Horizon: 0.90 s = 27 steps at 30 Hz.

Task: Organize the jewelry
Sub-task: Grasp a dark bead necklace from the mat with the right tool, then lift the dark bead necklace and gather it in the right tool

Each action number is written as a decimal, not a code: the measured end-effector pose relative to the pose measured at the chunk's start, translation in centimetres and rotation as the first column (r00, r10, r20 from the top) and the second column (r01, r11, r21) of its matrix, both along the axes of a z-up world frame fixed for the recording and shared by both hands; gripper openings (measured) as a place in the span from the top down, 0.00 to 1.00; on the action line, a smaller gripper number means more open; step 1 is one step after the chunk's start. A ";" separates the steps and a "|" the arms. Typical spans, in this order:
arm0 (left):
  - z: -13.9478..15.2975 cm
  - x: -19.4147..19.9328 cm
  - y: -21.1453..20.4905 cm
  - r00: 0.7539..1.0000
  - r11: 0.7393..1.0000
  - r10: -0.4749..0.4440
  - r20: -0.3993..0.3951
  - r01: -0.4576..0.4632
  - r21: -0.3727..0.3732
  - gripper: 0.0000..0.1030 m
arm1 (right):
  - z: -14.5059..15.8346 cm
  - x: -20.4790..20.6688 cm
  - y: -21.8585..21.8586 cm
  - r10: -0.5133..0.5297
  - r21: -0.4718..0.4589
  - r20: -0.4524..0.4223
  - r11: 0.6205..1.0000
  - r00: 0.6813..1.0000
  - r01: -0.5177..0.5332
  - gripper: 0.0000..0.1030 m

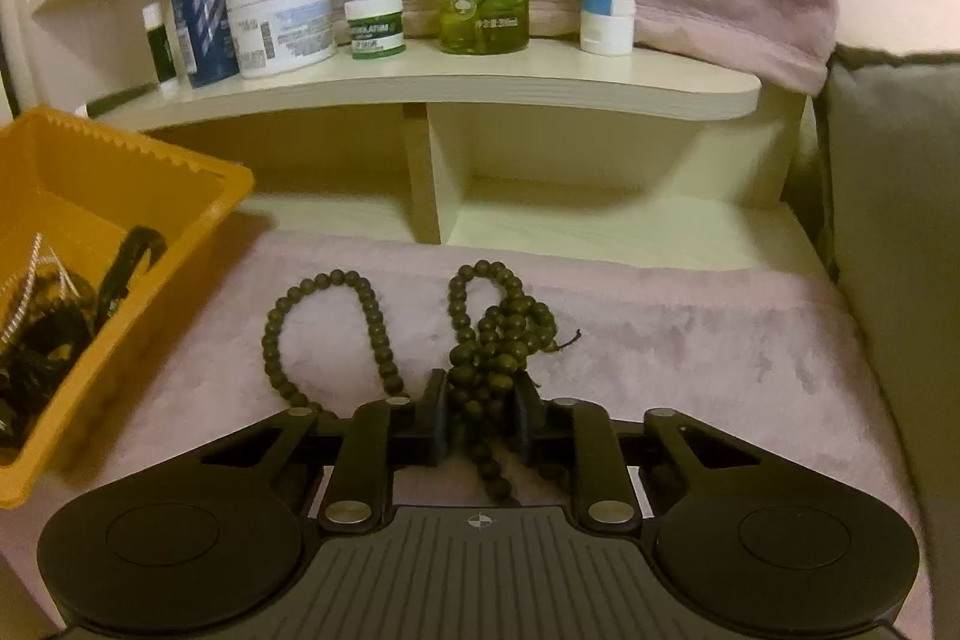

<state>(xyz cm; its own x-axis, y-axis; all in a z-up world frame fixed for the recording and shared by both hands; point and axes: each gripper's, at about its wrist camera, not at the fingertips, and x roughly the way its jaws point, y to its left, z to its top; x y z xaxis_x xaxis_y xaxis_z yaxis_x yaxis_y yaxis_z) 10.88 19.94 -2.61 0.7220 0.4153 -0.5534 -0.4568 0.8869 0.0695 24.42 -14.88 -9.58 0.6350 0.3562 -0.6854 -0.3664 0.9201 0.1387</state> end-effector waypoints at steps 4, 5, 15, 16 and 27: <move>0.1 0.0 0.0 1.000 1.000 -0.001 -0.001 0.001 0.001 0.86 | 0.8 -0.3 -0.4 0.003 0.032 -0.007 0.999 1.000 -0.003 0.85; 0.0 0.0 0.0 1.000 1.000 0.000 -0.001 0.000 0.001 0.86 | 1.0 -0.4 -0.4 0.006 0.037 -0.005 0.999 1.000 -0.006 0.85; 0.1 -0.1 0.0 1.000 1.000 0.000 0.000 0.000 0.001 0.86 | 4.3 -1.1 -0.9 0.007 0.105 0.044 0.994 0.999 -0.012 0.85; 0.1 0.0 0.0 1.000 1.000 -0.001 0.000 0.001 0.001 0.86 | 4.6 -1.0 -0.9 0.008 0.108 0.050 0.994 0.999 -0.013 0.85; 0.4 -0.1 -0.1 1.000 1.000 -0.003 0.008 0.003 -0.003 0.87 | 9.6 -1.8 -1.7 0.027 0.148 0.119 0.988 0.993 -0.045 0.85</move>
<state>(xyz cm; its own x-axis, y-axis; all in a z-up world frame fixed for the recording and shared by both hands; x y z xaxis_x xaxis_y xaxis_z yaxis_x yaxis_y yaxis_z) 10.82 19.87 -2.24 0.7279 0.4113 -0.5486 -0.4542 0.8886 0.0636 22.60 -16.56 -0.02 0.6923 0.4734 -0.5445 -0.4204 0.8780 0.2289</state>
